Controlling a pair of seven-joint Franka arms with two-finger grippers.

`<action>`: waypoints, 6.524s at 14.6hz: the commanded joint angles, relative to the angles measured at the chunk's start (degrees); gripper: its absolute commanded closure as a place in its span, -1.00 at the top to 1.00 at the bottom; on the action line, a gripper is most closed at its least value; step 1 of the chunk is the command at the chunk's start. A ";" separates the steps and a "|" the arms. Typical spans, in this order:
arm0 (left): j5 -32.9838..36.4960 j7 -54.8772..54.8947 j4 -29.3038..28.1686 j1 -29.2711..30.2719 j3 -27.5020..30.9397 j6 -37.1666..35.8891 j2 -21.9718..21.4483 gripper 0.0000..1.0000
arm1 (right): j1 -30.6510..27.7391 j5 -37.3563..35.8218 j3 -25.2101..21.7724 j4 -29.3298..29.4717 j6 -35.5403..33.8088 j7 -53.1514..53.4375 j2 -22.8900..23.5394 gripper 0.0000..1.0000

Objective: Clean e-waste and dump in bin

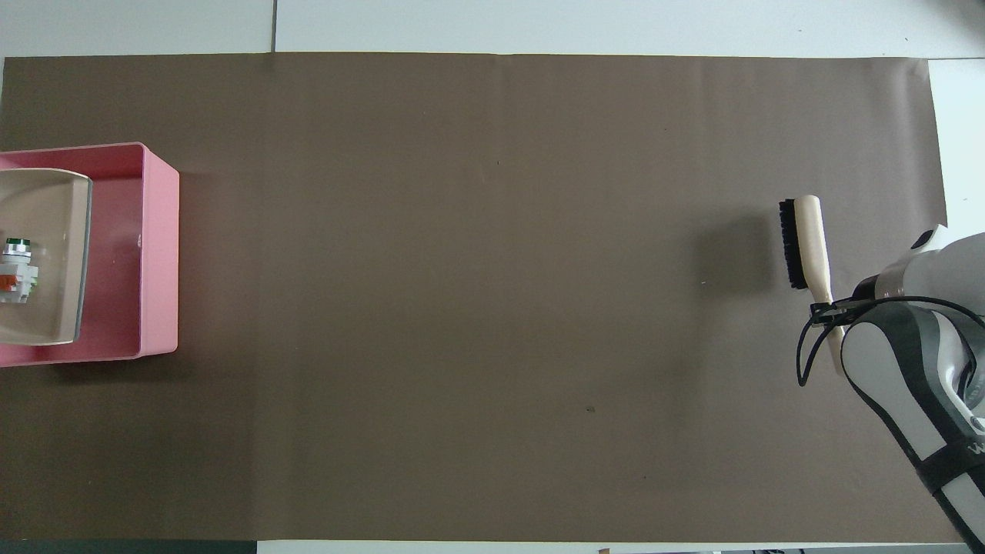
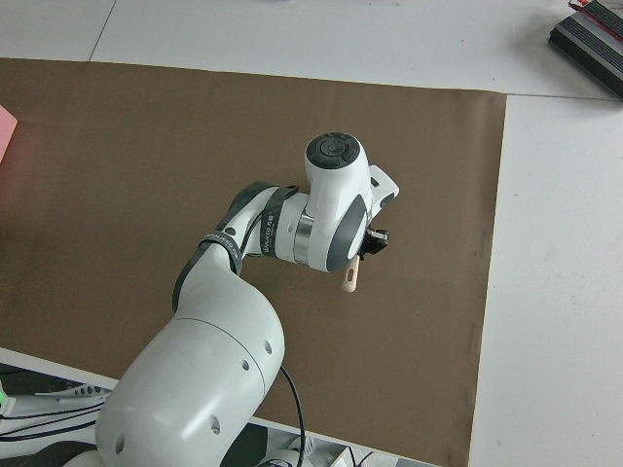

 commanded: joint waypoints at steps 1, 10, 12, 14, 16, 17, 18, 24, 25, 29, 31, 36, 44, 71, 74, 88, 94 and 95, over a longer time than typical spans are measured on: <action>3.67 -0.10 2.30 0.78 -0.02 1.35 1.56 -1.00 | -2.34 -0.95 0.95 -3.32 2.58 -1.44 -1.51 -1.00; 27.47 -19.96 -3.15 -3.79 -0.10 1.71 2.27 -1.00 | -2.52 -3.41 0.95 -5.35 4.79 -2.94 -1.60 -1.00; 29.34 -23.82 -3.94 -5.72 -0.01 -0.21 1.92 -1.00 | -2.52 -3.41 0.95 -5.35 4.70 -2.50 -1.60 -0.86; 33.10 -28.20 -3.59 -8.43 -0.01 -4.51 1.57 -1.00 | -2.52 -3.41 0.95 -5.26 4.52 -2.41 -1.60 -0.51; 37.24 -34.01 -3.59 -10.81 -0.01 -9.26 1.21 -1.00 | -2.52 -3.41 1.04 -4.83 3.82 -2.59 -1.60 0.60; 37.78 -34.21 -3.59 -11.61 -0.01 -10.33 1.04 -1.00 | -2.52 -3.41 1.04 -4.39 3.64 -2.94 -1.51 1.00; 38.91 -34.21 -3.51 -11.79 -0.01 -10.94 0.95 -1.00 | -2.17 -3.41 1.12 -3.60 3.56 -2.68 -1.25 1.00; 37.45 -26.85 -3.59 -11.88 -0.72 -12.36 -7.30 -0.99 | 1.50 -2.53 1.57 5.53 -3.37 2.40 -0.81 1.00; 33.69 -25.78 -3.59 -12.14 -0.72 -12.53 -8.27 -0.98 | 2.83 -2.53 1.65 7.37 -5.13 4.95 -0.89 1.00; 19.80 -26.30 -7.00 -18.54 -0.81 -14.65 -10.12 -0.98 | 12.48 -2.44 1.65 12.65 -10.59 18.64 -1.42 1.00; 16.61 -26.47 -9.56 -21.62 -0.89 -14.55 -11.44 -0.98 | 16.44 -2.01 1.65 16.08 -12.69 24.89 -1.34 1.00; 9.40 -39.45 -15.36 -34.00 -0.81 -10.96 -9.43 -0.99 | 17.35 -1.30 1.22 32.84 -25.24 26.94 -0.81 1.00; 4.30 -41.50 -19.94 -37.02 -0.81 -0.68 -3.36 -1.00 | 19.52 -0.69 -10.96 43.34 -39.25 25.89 -0.02 1.00; 4.21 -56.16 -20.38 -34.65 -0.63 -4.45 -8.19 0.95 | 19.36 0.81 -10.74 40.01 -36.44 16.57 -0.54 1.00; 3.42 -65.29 -20.99 -32.19 -0.54 -5.32 -10.47 0.96 | 19.36 0.11 -10.83 39.91 -36.35 14.39 -0.54 1.00; -21.01 -103.64 9.55 -22.51 -0.01 -30.43 -7.24 0.96 | 19.28 0.20 -10.74 39.83 -36.35 13.76 -0.54 1.00; -20.67 -105.04 16.39 -22.42 0.16 -40.30 -6.07 0.96 | 19.28 0.20 -10.83 39.83 -36.26 13.76 -0.63 1.00; -20.93 -106.18 13.66 -22.42 0.25 -38.74 -7.65 0.96 | 19.28 0.20 -10.83 39.83 -36.26 13.76 -0.63 1.00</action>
